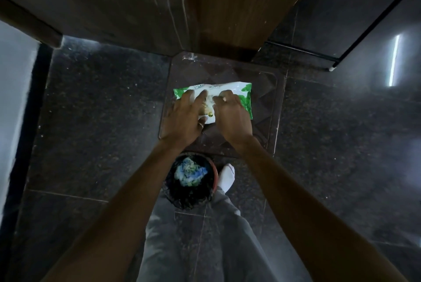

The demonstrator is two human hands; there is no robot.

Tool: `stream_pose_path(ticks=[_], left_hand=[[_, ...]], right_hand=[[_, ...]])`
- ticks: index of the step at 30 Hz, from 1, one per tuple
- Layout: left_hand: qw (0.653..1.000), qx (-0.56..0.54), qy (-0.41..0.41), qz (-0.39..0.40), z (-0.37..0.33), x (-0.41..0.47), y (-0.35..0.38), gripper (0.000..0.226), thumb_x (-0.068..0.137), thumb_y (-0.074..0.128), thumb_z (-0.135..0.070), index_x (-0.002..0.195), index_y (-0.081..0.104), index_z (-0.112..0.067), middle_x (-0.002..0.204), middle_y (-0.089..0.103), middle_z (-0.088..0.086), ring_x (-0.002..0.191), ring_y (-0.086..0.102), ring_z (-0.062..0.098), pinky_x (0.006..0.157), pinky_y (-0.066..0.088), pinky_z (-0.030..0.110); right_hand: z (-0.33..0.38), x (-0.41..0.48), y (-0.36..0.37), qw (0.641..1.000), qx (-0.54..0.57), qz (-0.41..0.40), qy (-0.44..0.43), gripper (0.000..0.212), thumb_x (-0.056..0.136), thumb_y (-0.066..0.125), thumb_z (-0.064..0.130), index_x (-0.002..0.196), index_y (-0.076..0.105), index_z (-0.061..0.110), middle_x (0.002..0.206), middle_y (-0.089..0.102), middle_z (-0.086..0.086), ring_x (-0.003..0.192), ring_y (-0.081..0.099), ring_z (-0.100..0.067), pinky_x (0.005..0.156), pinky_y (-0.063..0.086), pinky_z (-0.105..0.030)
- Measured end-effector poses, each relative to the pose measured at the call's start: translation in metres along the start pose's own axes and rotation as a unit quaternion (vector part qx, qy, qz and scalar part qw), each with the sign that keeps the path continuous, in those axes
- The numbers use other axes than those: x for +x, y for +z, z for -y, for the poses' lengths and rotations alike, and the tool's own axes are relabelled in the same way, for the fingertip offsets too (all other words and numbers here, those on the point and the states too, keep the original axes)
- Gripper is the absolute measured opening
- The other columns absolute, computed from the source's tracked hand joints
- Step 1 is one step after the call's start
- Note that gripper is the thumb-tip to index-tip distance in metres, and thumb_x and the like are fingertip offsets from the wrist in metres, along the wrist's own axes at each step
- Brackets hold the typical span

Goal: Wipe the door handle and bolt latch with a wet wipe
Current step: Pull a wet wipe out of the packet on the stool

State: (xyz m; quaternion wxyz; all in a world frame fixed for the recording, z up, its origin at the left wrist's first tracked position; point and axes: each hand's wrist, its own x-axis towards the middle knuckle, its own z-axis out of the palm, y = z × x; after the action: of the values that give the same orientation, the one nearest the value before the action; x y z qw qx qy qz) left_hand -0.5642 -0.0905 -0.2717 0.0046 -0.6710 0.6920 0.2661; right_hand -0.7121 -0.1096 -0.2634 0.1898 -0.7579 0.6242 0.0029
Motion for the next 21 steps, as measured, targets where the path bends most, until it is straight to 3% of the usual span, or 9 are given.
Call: stream_pose_path(ticks=[4, 7, 12, 17, 21], left_hand=[[1.0, 0.019, -0.005, -0.007, -0.003, 0.004, 0.001, 0.075, 0.086, 0.067, -0.03, 0.15, 0.029, -0.032, 0.149, 0.031, 0.009, 0.13, 0.043, 0.035, 0.096, 0.05, 0.053], [0.998, 0.053, -0.007, -0.016, -0.005, 0.006, 0.002, 0.075, 0.084, 0.067, -0.031, 0.15, 0.032, -0.032, 0.151, 0.032, 0.01, 0.132, 0.042, 0.035, 0.106, 0.04, 0.052], [0.997, 0.075, -0.008, -0.018, -0.011, 0.006, 0.001, 0.077, 0.082, 0.068, -0.029, 0.15, 0.031, -0.03, 0.153, 0.03, 0.008, 0.133, 0.041, 0.034, 0.106, 0.038, 0.052], [0.998, 0.066, -0.01, -0.014, -0.012, 0.007, 0.002, 0.075, 0.084, 0.065, -0.026, 0.15, 0.031, -0.029, 0.153, 0.029, 0.009, 0.133, 0.04, 0.034, 0.107, 0.04, 0.054], [0.997, 0.077, -0.009, -0.008, -0.013, 0.008, 0.002, 0.077, 0.082, 0.067, -0.025, 0.149, 0.03, -0.028, 0.152, 0.03, 0.008, 0.131, 0.042, 0.034, 0.106, 0.041, 0.052]], right_hand=[[-0.002, 0.005, -0.008, 1.0, -0.002, 0.022, -0.002, 0.028, 0.087, 0.057, -0.002, 0.113, 0.066, 0.006, 0.113, 0.058, -0.012, 0.1, 0.06, -0.035, 0.064, 0.054, -0.041], [0.0, 0.008, -0.016, 0.999, -0.034, 0.037, 0.015, 0.02, 0.087, 0.06, -0.001, 0.105, 0.065, 0.005, 0.109, 0.059, -0.012, 0.099, 0.061, -0.033, 0.062, 0.048, -0.037], [0.007, 0.009, -0.024, 0.994, -0.094, 0.057, 0.027, 0.011, 0.089, 0.062, 0.001, 0.098, 0.067, 0.004, 0.107, 0.059, -0.013, 0.106, 0.057, -0.032, 0.061, 0.047, -0.037], [0.009, 0.01, -0.021, 0.992, -0.1, 0.081, 0.016, 0.027, 0.089, 0.059, -0.004, 0.116, 0.06, 0.001, 0.122, 0.054, -0.018, 0.118, 0.051, -0.033, 0.076, 0.053, -0.039], [0.006, 0.011, -0.019, 0.991, -0.097, 0.088, -0.003, 0.034, 0.087, 0.057, -0.007, 0.12, 0.055, -0.003, 0.12, 0.055, -0.022, 0.115, 0.053, -0.036, 0.082, 0.053, -0.04]])
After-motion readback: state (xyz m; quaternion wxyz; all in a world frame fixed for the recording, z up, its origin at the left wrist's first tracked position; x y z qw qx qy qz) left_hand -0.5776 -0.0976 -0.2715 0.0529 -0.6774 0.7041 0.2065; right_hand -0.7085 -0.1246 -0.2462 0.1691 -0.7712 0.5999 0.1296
